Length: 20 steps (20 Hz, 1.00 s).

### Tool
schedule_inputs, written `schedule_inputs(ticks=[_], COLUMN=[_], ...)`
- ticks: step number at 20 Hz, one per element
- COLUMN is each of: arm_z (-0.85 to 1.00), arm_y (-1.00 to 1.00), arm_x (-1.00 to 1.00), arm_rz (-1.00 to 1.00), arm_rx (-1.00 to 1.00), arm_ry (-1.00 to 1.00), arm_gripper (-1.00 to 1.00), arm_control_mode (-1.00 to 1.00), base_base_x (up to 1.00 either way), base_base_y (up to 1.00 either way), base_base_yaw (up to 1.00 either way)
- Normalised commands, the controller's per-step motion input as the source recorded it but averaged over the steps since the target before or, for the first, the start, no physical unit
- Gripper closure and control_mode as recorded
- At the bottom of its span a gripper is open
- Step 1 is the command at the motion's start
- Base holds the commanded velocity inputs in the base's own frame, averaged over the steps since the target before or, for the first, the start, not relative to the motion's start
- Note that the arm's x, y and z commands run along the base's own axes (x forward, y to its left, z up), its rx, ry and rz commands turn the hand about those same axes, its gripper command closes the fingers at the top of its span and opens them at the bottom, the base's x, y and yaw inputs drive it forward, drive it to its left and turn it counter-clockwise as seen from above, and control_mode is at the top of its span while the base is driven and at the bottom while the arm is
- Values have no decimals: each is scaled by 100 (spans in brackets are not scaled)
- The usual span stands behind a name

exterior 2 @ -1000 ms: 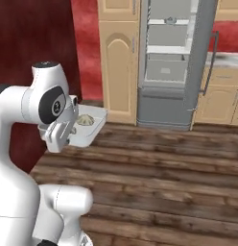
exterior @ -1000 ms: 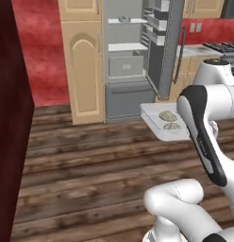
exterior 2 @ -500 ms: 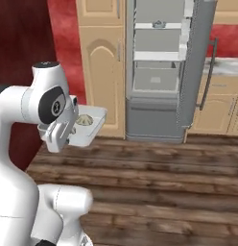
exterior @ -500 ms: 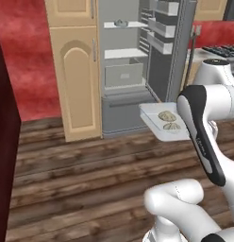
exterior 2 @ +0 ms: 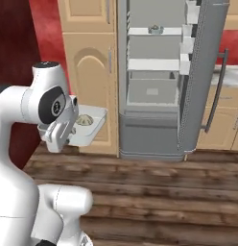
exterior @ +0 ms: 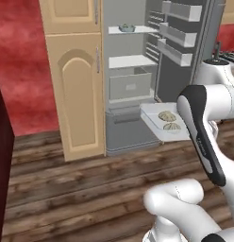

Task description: Place two dumplings into each of the tupperware containers and then place the containers in the fridge.

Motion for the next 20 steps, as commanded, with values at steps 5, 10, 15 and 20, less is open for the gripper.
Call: schedule_inputs(ticks=[5,10,15,20], arm_z=[0,0,0,0], arm_y=[0,0,0,0], arm_x=[0,0,0,0], arm_rz=[0,0,0,0], arm_rx=[0,0,0,0], arm_ry=[0,0,0,0], arm_gripper=[100,100,100,100], arm_control_mode=[100,100,100,100], base_base_x=[100,100,99,89], base_base_y=[-47,-46,-39,-40], base_base_yaw=[5,7,9,11])
